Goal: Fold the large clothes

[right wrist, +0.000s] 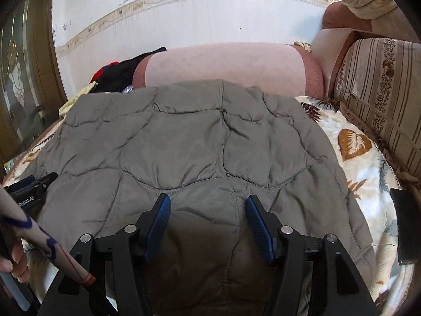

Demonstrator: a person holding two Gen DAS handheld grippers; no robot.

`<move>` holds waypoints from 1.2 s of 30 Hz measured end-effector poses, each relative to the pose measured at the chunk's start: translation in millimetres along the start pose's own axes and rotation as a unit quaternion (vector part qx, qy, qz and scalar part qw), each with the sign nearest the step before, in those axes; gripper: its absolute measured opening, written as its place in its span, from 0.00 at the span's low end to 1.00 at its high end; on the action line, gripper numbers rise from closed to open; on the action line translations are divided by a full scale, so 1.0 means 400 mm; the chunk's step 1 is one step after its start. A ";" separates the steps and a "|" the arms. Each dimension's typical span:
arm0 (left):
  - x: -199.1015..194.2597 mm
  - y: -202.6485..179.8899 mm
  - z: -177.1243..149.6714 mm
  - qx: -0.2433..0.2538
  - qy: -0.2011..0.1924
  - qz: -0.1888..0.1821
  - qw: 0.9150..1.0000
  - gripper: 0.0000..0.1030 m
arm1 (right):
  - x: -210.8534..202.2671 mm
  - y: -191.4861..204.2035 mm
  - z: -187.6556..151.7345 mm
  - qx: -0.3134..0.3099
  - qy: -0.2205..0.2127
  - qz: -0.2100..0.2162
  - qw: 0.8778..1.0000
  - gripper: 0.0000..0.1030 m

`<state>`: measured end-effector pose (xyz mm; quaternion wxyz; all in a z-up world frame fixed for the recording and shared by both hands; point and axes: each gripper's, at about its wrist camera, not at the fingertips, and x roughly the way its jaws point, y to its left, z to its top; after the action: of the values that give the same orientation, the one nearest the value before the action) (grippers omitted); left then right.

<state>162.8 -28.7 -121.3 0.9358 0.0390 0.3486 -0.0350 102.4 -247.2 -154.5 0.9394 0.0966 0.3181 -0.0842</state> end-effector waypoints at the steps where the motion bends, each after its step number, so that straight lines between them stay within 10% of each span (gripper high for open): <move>1: 0.002 -0.002 -0.003 0.002 0.001 0.001 1.000 0.77 | 0.008 -0.004 -0.002 0.001 0.006 0.001 1.000 0.66; 36: -0.081 0.014 -0.048 0.001 -0.024 0.013 1.000 0.77 | -0.068 -0.057 -0.020 0.039 -0.024 0.006 0.999 0.69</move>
<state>126.4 -19.8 -114.5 0.9442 0.0438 0.3255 -0.0240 71.4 -264.6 -147.0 0.9429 0.1328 0.2909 -0.0933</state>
